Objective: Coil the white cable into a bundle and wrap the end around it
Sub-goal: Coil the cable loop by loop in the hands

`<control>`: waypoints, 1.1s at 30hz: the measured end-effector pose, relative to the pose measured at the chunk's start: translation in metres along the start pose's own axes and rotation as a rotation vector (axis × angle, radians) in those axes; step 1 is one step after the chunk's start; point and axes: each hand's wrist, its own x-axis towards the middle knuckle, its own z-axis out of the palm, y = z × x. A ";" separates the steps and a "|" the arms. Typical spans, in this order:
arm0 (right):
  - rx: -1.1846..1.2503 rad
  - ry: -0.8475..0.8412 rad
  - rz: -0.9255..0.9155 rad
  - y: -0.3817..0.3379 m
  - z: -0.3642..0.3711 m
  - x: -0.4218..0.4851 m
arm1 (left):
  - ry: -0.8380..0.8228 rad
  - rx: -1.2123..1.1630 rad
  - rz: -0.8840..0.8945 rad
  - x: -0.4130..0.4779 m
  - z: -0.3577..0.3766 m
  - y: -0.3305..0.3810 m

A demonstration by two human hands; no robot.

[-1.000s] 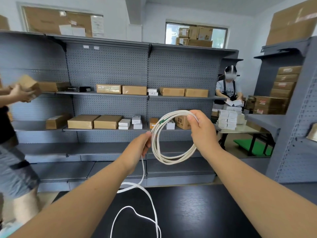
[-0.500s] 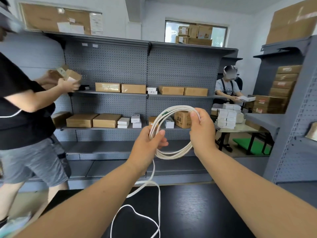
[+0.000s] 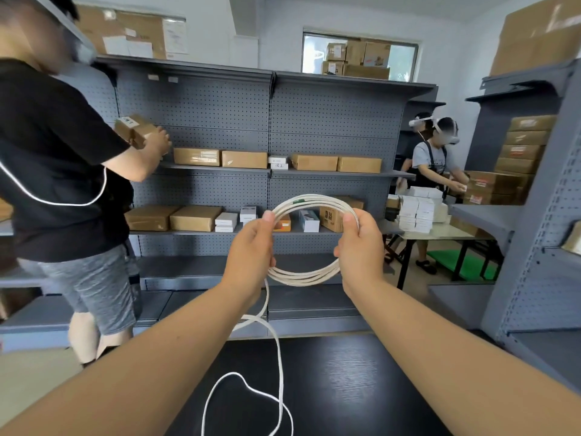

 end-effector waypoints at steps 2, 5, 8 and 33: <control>-0.019 -0.034 0.002 0.001 -0.001 -0.002 | 0.035 0.056 0.015 0.003 -0.002 0.000; -0.061 -0.135 -0.009 0.006 -0.006 -0.005 | 0.075 0.197 0.097 0.008 -0.008 0.001; -0.117 -0.270 0.006 0.014 -0.012 -0.005 | 0.070 0.302 0.153 0.011 -0.014 0.005; -0.654 -0.656 -0.316 -0.003 -0.009 -0.009 | -0.303 0.806 0.276 0.009 -0.019 0.000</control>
